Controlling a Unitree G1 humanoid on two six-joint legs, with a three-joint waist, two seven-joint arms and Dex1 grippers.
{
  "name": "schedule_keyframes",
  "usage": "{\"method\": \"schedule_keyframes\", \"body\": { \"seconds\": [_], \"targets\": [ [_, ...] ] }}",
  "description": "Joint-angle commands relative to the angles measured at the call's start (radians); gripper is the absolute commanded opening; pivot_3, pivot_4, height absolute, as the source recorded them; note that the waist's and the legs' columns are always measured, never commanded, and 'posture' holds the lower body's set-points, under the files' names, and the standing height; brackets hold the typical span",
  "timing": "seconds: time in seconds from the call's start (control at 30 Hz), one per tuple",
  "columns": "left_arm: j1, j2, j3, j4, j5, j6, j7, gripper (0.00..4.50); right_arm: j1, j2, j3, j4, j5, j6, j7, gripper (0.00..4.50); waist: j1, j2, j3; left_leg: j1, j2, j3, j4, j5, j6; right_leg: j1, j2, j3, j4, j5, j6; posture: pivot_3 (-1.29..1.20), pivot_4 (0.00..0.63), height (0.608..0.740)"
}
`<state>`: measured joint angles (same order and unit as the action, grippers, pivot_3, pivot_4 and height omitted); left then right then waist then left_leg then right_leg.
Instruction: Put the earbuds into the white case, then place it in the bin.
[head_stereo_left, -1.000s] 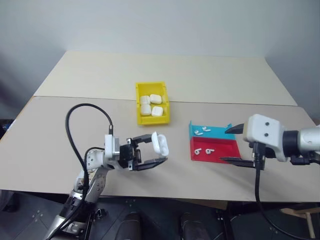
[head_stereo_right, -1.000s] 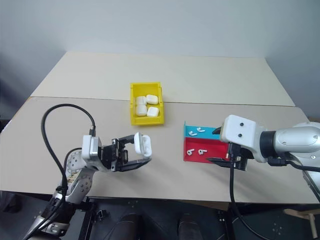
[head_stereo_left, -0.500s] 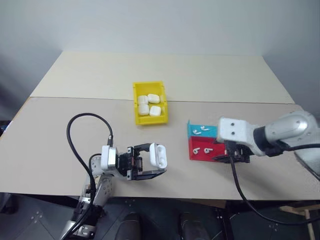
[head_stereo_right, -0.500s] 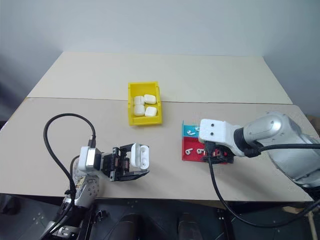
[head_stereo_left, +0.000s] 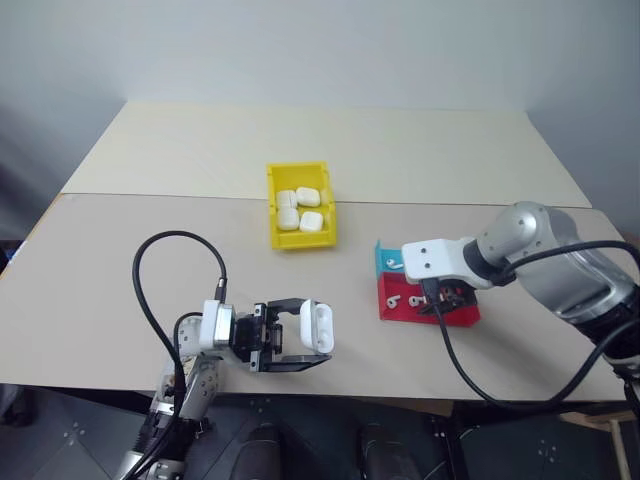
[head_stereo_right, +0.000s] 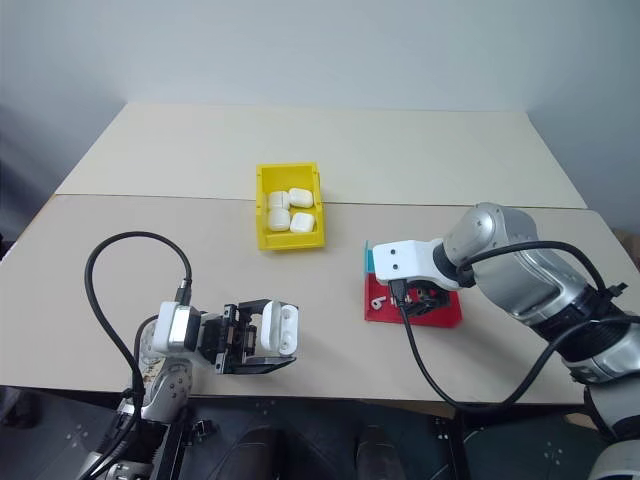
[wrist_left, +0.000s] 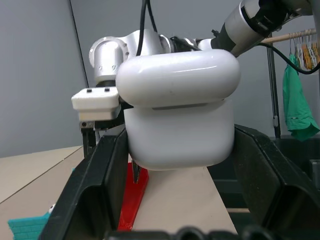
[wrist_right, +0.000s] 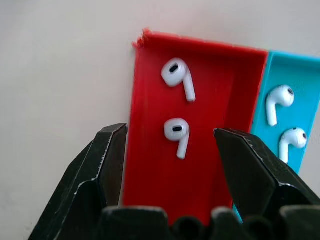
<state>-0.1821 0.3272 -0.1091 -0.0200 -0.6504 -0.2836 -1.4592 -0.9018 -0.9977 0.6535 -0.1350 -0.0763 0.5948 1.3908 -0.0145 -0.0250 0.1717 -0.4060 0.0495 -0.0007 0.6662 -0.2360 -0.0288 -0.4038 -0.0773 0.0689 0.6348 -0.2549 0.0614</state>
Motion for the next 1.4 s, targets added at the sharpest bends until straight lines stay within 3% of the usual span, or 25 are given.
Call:
{"method": "schedule_keyframes", "body": {
  "seconds": [0.03,0.1,0.17,0.43,0.5,1.17,1.27,1.4],
  "targets": [
    [-0.001,0.001,0.004,-0.035,0.005,-0.004,0.002,2.82,-0.039,0.026,-0.005,0.051,-0.049,-0.051,0.039,3.28,-0.001,0.0,0.0,0.0,0.0,0.0,0.0,0.0,0.0,0.0,0.0,0.0,0.0,0.0,0.0,0.0,0.15,0.74],
    [-0.002,-0.002,0.006,-0.034,0.01,-0.008,0.006,2.82,-0.041,0.047,-0.005,0.079,-0.067,-0.074,0.057,3.28,-0.002,0.0,0.0,0.0,0.0,0.0,0.0,0.0,0.0,-0.001,0.0,0.0,0.001,0.0,0.0,0.0,0.15,0.74],
    [-0.001,-0.001,0.008,-0.037,0.014,-0.003,0.015,2.82,-0.041,0.067,-0.007,0.104,-0.085,-0.091,0.067,2.91,-0.001,0.0,0.0,0.0,0.0,0.0,0.0,0.0,0.0,-0.001,0.0,0.0,0.002,0.0,0.0,0.0,0.15,0.74],
    [0.01,0.008,0.007,-0.044,0.029,-0.002,0.029,2.82,-0.037,0.121,-0.025,0.158,-0.133,-0.117,0.074,2.91,-0.001,0.0,0.0,0.001,0.0,0.0,0.001,0.0,0.0,-0.001,0.0,0.0,0.005,0.0,0.0,0.0,0.15,0.74],
    [0.011,0.013,0.006,-0.047,0.034,0.001,0.036,2.82,-0.034,0.128,-0.027,0.166,-0.142,-0.123,0.071,2.55,-0.001,0.0,0.0,0.001,0.0,0.0,0.001,0.0,0.0,-0.001,0.0,0.0,0.005,0.0,0.0,0.0,0.15,0.74],
    [0.003,0.021,0.003,-0.038,0.077,-0.001,0.074,2.82,-0.017,0.161,-0.036,0.21,-0.2,-0.175,0.084,2.55,-0.001,0.0,0.0,0.001,0.0,0.0,0.002,0.0,0.0,-0.001,0.0,0.0,0.005,0.0,0.0,0.0,0.15,0.74],
    [0.005,0.023,0.003,-0.039,0.078,0.001,0.077,2.82,-0.015,0.163,-0.039,0.208,-0.203,-0.178,0.081,2.05,-0.001,0.0,0.0,0.001,0.0,0.0,0.002,0.0,0.0,-0.001,0.0,0.0,0.005,0.0,0.0,0.0,0.15,0.74],
    [0.008,0.028,0.002,-0.04,0.083,0.001,0.083,2.82,-0.011,0.162,-0.036,0.213,-0.208,-0.189,0.078,2.05,-0.001,0.0,0.0,0.001,0.0,0.0,0.002,0.0,0.0,-0.001,0.0,0.0,0.005,0.0,0.0,0.0,0.15,0.74]
  ]
}}
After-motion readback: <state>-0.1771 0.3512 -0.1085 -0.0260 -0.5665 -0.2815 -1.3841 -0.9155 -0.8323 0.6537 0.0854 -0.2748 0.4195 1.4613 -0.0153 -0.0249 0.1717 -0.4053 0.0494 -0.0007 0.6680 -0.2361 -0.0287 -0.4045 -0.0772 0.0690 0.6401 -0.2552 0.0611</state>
